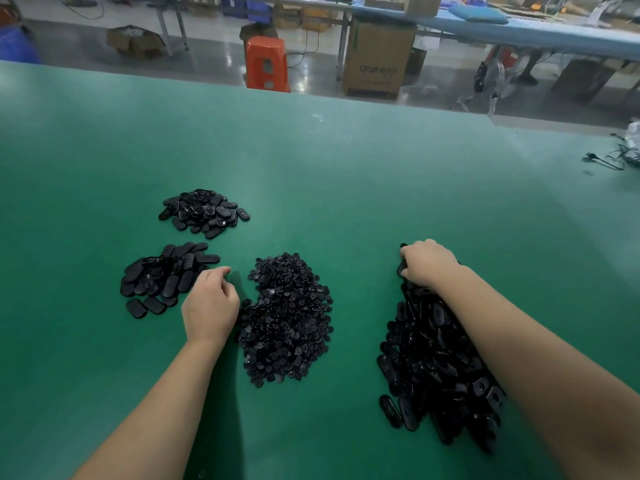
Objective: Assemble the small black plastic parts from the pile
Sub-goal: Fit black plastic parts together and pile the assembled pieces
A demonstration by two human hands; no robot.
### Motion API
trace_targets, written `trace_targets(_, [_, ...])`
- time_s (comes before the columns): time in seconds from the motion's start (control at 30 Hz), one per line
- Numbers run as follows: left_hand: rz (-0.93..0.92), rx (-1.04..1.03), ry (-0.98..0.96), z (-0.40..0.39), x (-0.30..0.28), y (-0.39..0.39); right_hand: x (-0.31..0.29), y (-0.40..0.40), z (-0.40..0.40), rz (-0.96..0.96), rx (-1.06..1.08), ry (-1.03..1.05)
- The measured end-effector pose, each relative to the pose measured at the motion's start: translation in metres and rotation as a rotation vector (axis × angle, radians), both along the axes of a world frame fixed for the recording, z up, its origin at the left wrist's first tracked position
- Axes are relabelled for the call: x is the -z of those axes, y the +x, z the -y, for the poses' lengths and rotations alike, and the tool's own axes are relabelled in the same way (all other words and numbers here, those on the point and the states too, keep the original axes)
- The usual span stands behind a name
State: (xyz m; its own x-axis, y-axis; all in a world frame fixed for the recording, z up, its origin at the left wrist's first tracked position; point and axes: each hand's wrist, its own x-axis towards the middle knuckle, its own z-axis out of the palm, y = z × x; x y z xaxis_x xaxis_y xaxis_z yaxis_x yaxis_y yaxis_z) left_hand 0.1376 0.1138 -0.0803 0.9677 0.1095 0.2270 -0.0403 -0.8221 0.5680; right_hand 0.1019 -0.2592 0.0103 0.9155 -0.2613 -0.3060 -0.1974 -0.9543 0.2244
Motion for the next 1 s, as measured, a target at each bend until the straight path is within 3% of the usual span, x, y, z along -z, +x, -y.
trace_targets(0.27, [0.002, -0.002, 0.009, 0.000, 0.002, 0.002, 0.004, 0.004, -0.008, -0.030, -0.119, -0.040])
trace_targets(0.6, [0.005, -0.002, 0.025, -0.001, 0.004, 0.002, 0.012, -0.002, -0.009, -0.068, -0.132, 0.253])
trace_targets(1.0, [0.012, 0.008, 0.017, 0.000, 0.002, 0.001, 0.013, -0.010, -0.009, -0.031, -0.176, 0.161])
